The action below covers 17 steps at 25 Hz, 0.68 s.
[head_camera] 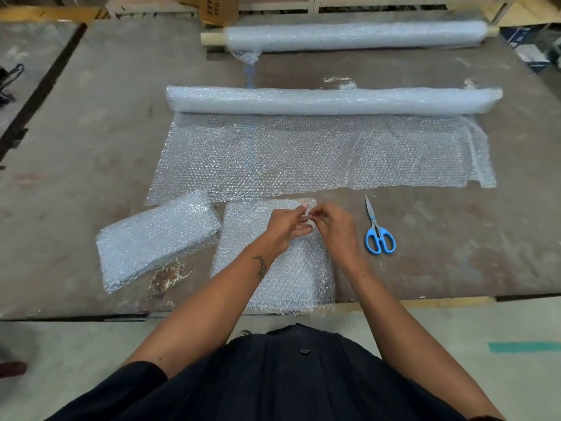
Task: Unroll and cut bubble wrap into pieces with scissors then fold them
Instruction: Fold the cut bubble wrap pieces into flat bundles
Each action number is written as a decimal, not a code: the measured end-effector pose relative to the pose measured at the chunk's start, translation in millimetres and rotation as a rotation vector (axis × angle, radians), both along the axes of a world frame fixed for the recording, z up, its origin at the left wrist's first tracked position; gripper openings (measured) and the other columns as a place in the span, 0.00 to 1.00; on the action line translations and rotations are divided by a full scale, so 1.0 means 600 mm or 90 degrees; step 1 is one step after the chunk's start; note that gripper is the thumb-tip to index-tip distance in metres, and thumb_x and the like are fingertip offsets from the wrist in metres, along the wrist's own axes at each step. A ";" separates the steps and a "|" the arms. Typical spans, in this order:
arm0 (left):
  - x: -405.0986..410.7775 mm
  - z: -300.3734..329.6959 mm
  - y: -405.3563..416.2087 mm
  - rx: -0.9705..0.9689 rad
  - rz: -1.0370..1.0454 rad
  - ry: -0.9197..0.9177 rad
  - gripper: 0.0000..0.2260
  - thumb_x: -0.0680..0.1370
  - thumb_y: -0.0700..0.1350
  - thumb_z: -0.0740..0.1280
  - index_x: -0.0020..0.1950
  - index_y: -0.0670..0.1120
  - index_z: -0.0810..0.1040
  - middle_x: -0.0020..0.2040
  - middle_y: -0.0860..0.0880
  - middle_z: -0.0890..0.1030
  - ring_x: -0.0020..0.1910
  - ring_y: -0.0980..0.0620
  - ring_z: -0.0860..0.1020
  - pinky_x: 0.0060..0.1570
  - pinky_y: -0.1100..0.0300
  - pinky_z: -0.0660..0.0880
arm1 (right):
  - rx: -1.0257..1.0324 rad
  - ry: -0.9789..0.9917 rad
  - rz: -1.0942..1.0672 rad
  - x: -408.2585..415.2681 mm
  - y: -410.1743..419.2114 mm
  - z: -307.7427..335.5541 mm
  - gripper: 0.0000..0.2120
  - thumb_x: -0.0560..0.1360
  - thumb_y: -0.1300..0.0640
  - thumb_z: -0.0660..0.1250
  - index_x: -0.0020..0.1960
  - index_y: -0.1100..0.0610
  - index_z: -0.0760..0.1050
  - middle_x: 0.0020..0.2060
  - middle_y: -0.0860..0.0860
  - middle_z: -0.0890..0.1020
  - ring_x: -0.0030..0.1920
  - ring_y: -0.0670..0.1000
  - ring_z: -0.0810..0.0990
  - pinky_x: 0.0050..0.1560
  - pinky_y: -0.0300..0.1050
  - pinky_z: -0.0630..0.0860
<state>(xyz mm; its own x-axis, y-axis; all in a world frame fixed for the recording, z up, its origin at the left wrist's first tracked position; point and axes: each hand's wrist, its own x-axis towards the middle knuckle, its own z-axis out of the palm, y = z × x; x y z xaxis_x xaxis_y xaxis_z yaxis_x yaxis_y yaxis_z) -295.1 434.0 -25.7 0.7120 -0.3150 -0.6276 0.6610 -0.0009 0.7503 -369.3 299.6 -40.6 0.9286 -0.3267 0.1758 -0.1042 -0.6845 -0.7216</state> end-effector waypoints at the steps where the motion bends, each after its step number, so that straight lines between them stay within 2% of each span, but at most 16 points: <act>1: 0.001 -0.002 0.003 -0.004 -0.003 0.005 0.16 0.81 0.44 0.75 0.61 0.32 0.80 0.56 0.34 0.85 0.53 0.37 0.87 0.56 0.47 0.85 | -0.004 0.004 0.009 -0.006 0.004 -0.003 0.05 0.79 0.63 0.74 0.54 0.56 0.82 0.47 0.49 0.87 0.47 0.46 0.83 0.50 0.49 0.82; 4: -0.001 -0.004 0.011 -0.025 -0.004 0.011 0.12 0.80 0.36 0.74 0.59 0.32 0.79 0.55 0.34 0.85 0.51 0.37 0.87 0.54 0.48 0.85 | -0.034 0.006 0.007 -0.022 0.010 -0.019 0.07 0.80 0.61 0.73 0.56 0.53 0.80 0.50 0.48 0.84 0.52 0.50 0.82 0.53 0.54 0.80; 6: -0.005 -0.005 0.014 -0.036 0.006 0.013 0.11 0.81 0.36 0.73 0.60 0.32 0.79 0.56 0.34 0.85 0.50 0.38 0.88 0.50 0.51 0.86 | -0.083 -0.012 -0.017 -0.030 0.013 -0.027 0.07 0.79 0.59 0.74 0.56 0.53 0.80 0.53 0.49 0.81 0.54 0.51 0.78 0.54 0.51 0.78; 8: -0.012 -0.002 0.015 -0.059 0.005 0.020 0.10 0.81 0.37 0.74 0.59 0.34 0.79 0.57 0.35 0.86 0.50 0.39 0.88 0.48 0.52 0.86 | -0.100 -0.030 -0.034 -0.033 0.014 -0.028 0.07 0.78 0.59 0.75 0.55 0.54 0.80 0.52 0.50 0.79 0.53 0.51 0.77 0.52 0.49 0.77; 11: -0.022 0.003 0.012 -0.067 -0.006 0.010 0.17 0.79 0.39 0.76 0.64 0.36 0.75 0.53 0.35 0.87 0.47 0.40 0.88 0.46 0.51 0.86 | -0.082 -0.014 -0.021 -0.036 0.018 -0.026 0.06 0.80 0.57 0.74 0.54 0.53 0.79 0.48 0.47 0.82 0.50 0.50 0.78 0.50 0.54 0.78; 13: -0.021 0.003 0.010 -0.067 0.001 0.013 0.21 0.78 0.36 0.76 0.67 0.37 0.72 0.50 0.35 0.87 0.45 0.41 0.88 0.44 0.52 0.86 | -0.080 0.008 -0.030 -0.040 0.020 -0.026 0.06 0.80 0.56 0.74 0.55 0.52 0.79 0.47 0.47 0.84 0.49 0.50 0.79 0.52 0.55 0.78; 17: -0.015 -0.007 0.012 -0.040 0.004 -0.014 0.20 0.77 0.28 0.74 0.67 0.33 0.72 0.52 0.33 0.86 0.50 0.40 0.88 0.51 0.50 0.86 | -0.074 0.040 -0.032 -0.043 0.021 -0.023 0.06 0.81 0.54 0.73 0.57 0.50 0.79 0.53 0.47 0.85 0.54 0.51 0.82 0.58 0.52 0.77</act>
<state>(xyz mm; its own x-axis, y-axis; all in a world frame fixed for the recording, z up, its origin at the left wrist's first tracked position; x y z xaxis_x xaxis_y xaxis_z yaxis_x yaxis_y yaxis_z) -304.2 441.3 -30.0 0.7276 -0.3493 -0.5904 0.6438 0.0504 0.7635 -395.3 312.2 -54.6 0.9223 -0.3533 0.1569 -0.1826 -0.7558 -0.6288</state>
